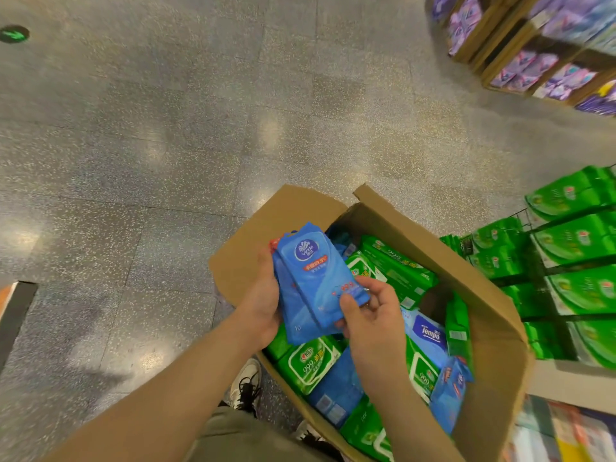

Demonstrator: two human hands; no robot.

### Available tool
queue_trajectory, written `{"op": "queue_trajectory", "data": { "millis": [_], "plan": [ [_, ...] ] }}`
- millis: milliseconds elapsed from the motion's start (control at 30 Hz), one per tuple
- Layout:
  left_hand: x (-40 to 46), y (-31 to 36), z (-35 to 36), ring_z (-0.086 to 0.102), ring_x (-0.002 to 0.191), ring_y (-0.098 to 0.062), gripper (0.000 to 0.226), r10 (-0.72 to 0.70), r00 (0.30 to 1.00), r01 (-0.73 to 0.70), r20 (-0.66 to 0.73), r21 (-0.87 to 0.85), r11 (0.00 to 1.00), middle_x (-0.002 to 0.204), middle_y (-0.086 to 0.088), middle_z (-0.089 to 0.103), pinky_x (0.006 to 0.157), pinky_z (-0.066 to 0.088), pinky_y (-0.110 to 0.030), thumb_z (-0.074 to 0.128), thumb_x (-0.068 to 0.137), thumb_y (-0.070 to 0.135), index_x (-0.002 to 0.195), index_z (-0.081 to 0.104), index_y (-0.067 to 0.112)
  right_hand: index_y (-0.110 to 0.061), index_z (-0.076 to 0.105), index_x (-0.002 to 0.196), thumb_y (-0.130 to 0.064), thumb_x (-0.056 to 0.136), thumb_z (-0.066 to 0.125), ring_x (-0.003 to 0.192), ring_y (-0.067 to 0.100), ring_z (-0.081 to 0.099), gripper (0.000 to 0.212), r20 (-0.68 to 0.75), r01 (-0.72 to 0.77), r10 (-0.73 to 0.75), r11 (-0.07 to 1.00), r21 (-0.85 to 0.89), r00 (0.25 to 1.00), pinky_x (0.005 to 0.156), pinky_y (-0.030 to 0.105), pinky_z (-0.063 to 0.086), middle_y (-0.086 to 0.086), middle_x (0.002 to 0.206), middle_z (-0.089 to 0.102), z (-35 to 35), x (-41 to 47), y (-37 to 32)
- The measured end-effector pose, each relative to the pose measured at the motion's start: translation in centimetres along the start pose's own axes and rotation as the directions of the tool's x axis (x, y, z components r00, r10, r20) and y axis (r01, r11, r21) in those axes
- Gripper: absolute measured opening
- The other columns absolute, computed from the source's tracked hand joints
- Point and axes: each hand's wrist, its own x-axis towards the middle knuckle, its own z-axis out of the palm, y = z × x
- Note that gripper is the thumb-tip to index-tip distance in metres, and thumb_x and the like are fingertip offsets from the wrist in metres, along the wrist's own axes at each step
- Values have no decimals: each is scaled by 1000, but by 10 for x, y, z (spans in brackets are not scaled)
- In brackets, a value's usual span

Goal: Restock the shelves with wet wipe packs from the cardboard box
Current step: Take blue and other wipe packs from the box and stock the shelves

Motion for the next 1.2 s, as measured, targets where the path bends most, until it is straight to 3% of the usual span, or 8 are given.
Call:
{"op": "queue_trajectory", "data": {
  "millis": [133,267,433,600,800,933,1067,1200],
  "plan": [
    [-3,4,-3,74,105,-28,68,82,996,-83,-38,-29,996,122,-13,74,87,61,-42,65,81,61,132,66,17,-25,57,106,-8,96,68,60,13,49,23,242,140,-67,944,-299,968,57,30,43,-1,80,65,-5,-5,6],
    [4,5,-15,74,93,-25,62,119,989,-119,-89,11,993,124,-19,72,77,63,-36,76,79,28,136,62,9,-29,59,105,-17,97,68,55,7,39,17,380,215,-42,879,-426,924,53,23,36,-12,65,47,-9,5,4],
    [5,13,-36,76,78,-17,40,120,988,-123,-94,-22,992,99,-5,79,63,62,-30,73,88,12,127,65,14,-27,65,97,-27,99,64,57,4,49,3,110,111,-68,883,-457,992,58,29,45,-9,71,57,-1,56,18],
    [4,19,-62,76,85,-25,67,109,990,-114,-91,-50,992,107,-14,76,72,63,-38,78,71,16,135,60,7,-12,61,129,-45,92,66,116,32,56,50,41,91,-110,504,-859,993,100,42,42,12,121,64,12,147,54],
    [2,20,-79,75,78,-26,45,87,992,-96,-87,-106,990,96,-12,76,71,64,-39,73,72,24,116,68,14,-9,45,141,-67,87,56,136,41,33,80,-120,-132,64,238,-962,991,108,54,27,18,149,42,41,191,78],
    [-1,18,-85,75,78,-26,51,85,991,-93,-99,-83,992,95,-12,76,72,64,-40,83,63,25,111,70,15,-11,51,136,-67,84,61,132,43,32,77,-167,-188,99,274,-943,981,107,54,27,15,146,45,46,196,82],
    [-5,15,-85,75,72,-23,39,62,992,-70,-113,-72,995,89,-9,77,67,64,-37,78,67,21,105,70,15,-21,57,118,-53,80,71,127,39,34,52,-155,-184,108,371,-910,982,100,51,28,13,131,55,50,185,77],
    [-11,15,-76,75,71,-24,48,48,993,-55,-107,-59,997,90,-10,76,64,62,-36,81,70,15,115,66,12,-30,49,101,-46,86,71,127,34,36,31,-179,-171,27,472,-865,983,99,47,28,10,126,57,50,163,77]
  ]
}}
